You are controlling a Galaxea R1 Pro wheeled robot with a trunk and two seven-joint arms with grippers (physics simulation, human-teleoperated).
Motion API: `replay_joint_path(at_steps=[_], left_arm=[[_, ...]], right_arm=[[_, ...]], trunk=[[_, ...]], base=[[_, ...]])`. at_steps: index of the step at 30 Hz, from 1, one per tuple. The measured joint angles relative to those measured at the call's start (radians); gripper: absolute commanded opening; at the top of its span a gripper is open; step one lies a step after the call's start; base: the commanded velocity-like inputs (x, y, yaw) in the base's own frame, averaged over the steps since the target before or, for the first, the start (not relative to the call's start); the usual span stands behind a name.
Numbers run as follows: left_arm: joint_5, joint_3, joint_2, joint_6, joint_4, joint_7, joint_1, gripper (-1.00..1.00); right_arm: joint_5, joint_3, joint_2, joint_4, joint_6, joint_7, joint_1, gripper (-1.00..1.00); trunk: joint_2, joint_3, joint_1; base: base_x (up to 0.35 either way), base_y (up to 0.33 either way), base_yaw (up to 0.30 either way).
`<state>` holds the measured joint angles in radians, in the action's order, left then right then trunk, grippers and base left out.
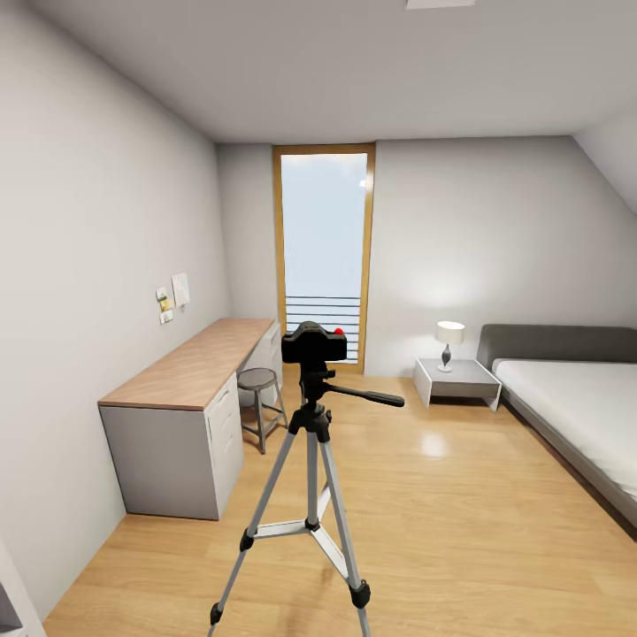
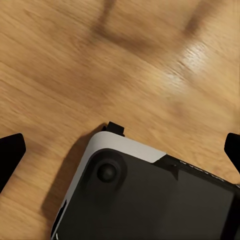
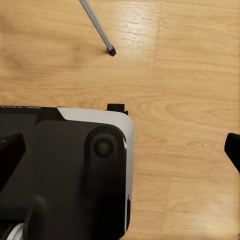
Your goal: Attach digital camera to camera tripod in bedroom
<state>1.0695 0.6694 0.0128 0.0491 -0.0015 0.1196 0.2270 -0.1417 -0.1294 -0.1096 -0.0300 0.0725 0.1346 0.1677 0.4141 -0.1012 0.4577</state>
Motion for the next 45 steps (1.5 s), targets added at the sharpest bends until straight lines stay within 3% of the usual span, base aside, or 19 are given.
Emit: replay_joint_path(at_steps=[45], left_arm=[[-0.006,0.005,0.009,0.005,-0.012,0.000,0.000,1.00]], right_arm=[[-0.002,-0.003,0.013,0.011,0.012,0.000,0.000,1.00]], trunk=[[0.000,0.000,0.000]], base=[[0.000,0.000,0.000]])
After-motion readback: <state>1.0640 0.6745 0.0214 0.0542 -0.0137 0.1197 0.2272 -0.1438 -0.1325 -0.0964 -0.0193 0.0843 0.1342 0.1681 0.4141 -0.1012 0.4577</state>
